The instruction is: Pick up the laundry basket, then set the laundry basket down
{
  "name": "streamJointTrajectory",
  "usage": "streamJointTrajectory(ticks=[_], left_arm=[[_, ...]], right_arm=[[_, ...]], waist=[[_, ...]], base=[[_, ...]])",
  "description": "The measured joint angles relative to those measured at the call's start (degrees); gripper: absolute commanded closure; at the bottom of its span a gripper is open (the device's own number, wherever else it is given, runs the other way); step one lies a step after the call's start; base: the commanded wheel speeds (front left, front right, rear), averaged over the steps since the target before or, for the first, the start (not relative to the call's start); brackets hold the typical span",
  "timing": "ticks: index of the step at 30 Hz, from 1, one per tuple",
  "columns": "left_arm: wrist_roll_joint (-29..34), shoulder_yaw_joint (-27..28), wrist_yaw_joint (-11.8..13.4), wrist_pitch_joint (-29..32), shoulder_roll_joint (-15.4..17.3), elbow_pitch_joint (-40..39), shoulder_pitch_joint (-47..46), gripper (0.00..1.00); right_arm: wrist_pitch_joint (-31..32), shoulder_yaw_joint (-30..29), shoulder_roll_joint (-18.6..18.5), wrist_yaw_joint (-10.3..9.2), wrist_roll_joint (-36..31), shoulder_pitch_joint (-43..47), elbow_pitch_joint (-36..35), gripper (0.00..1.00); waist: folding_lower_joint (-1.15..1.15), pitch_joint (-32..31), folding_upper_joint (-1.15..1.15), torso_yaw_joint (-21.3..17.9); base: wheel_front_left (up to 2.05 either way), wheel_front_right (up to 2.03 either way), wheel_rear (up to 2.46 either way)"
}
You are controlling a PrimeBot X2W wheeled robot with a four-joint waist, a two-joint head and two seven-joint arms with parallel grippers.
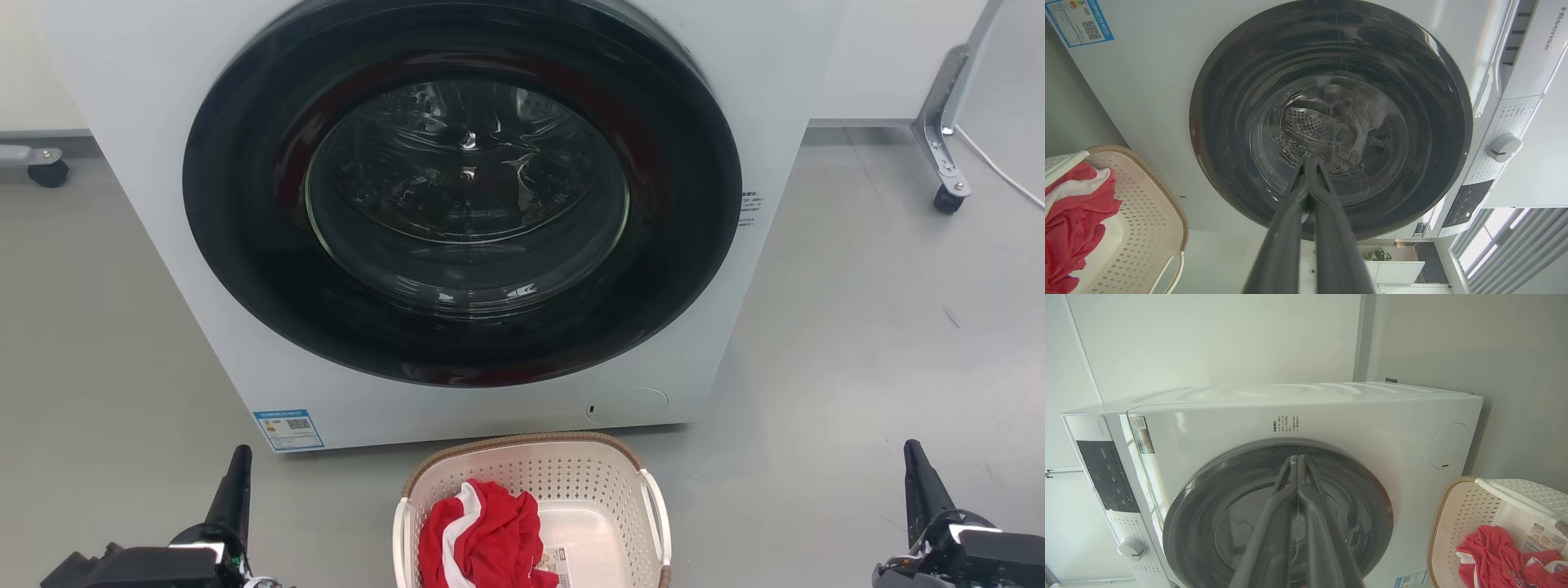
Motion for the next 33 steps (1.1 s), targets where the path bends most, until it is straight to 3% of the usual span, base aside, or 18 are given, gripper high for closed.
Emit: streamJointTrajectory(ticks=[33], left_arm=[[0.00,0.00,0.00,0.00,0.00,0.01,0.00,1.00]], right_arm=[[0.00,0.00,0.01,0.00,0.00,0.00,-0.01,1.00]], waist=[[0.00,0.00,0.00,0.00]], base=[[0.00,0.00,0.00]])
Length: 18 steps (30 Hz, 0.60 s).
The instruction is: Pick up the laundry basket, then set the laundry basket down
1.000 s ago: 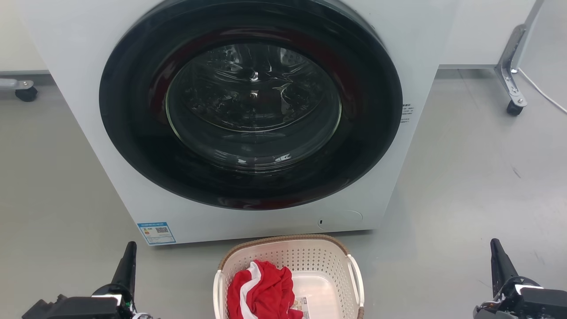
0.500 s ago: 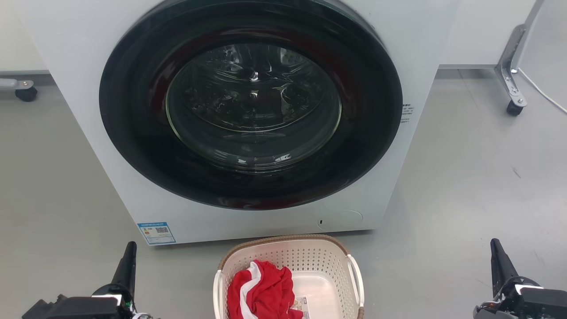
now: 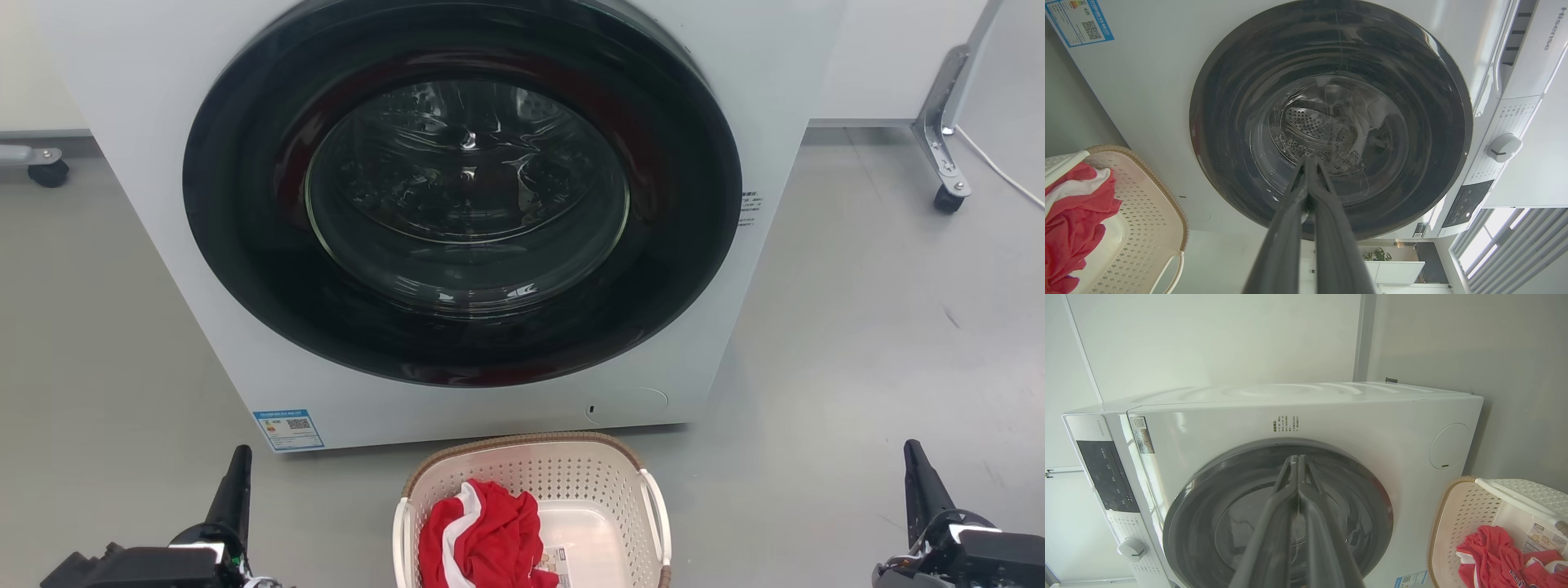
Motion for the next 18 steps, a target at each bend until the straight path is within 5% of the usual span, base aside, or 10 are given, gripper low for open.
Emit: streamJointTrajectory(ticks=[18], left_arm=[[0.00,0.00,0.00,0.00,0.00,0.00,0.00,1.00]], right_arm=[[0.00,0.00,0.00,0.00,0.00,0.00,-0.01,1.00]], waist=[[0.00,0.00,0.00,0.00]], base=[[0.00,0.00,0.00]])
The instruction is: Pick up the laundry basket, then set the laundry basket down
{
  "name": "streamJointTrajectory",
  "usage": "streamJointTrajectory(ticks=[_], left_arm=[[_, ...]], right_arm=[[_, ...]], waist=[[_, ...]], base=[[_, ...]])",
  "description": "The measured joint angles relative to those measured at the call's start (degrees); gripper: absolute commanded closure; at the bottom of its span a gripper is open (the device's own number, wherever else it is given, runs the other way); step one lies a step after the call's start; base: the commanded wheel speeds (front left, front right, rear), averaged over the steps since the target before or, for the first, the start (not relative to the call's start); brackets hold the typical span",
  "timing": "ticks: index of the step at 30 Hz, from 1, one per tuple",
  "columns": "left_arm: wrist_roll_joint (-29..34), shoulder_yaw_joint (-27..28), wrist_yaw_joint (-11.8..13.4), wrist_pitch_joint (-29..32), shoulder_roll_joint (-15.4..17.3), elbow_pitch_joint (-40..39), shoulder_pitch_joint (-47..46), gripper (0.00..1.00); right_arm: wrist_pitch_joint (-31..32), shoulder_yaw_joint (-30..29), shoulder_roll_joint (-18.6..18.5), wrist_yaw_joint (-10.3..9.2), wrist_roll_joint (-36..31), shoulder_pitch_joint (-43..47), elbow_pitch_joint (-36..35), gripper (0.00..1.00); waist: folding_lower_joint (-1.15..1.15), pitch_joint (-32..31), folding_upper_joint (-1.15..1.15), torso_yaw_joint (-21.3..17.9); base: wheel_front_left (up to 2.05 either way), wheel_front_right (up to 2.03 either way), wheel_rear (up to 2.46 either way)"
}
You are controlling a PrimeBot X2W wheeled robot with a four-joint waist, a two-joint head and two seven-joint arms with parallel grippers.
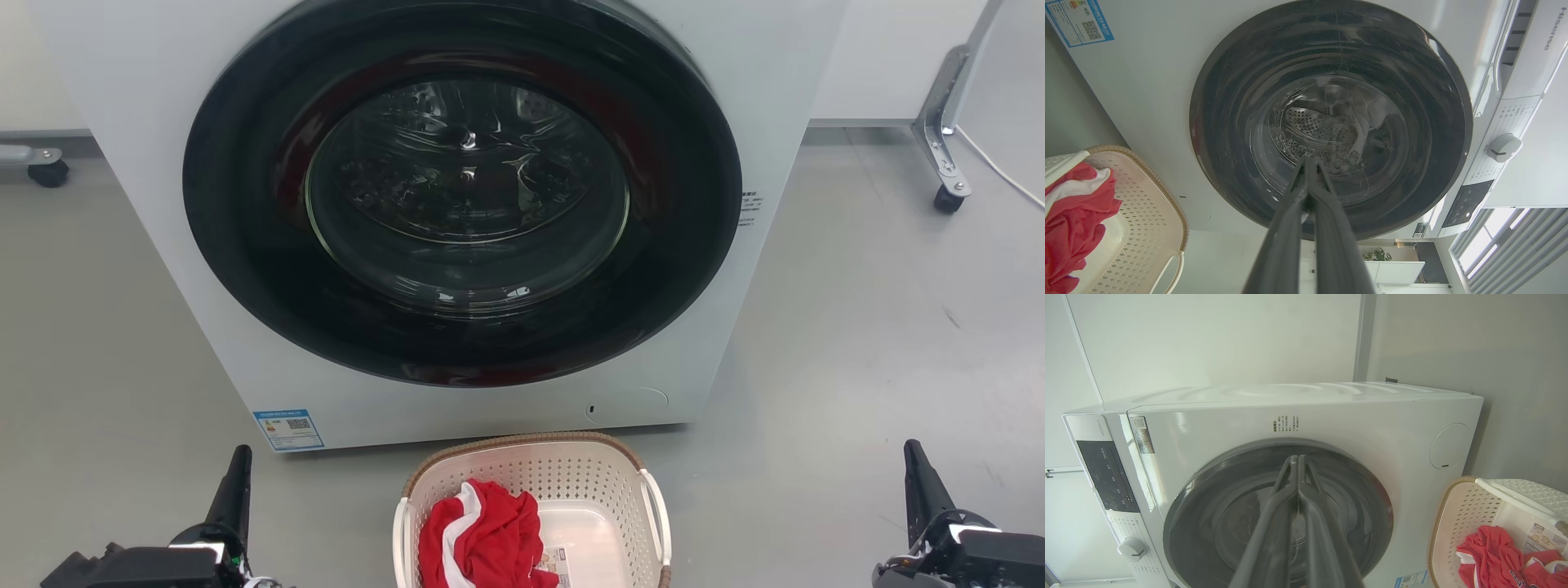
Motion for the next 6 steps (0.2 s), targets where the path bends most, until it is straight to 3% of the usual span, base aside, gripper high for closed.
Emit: streamJointTrajectory(ticks=[6], left_arm=[[0.00,0.00,0.00,0.00,0.00,0.00,0.00,1.00]], right_arm=[[0.00,0.00,0.00,0.00,0.00,0.00,-0.01,1.00]], waist=[[0.00,0.00,0.00,0.00]], base=[[0.00,0.00,0.00]])
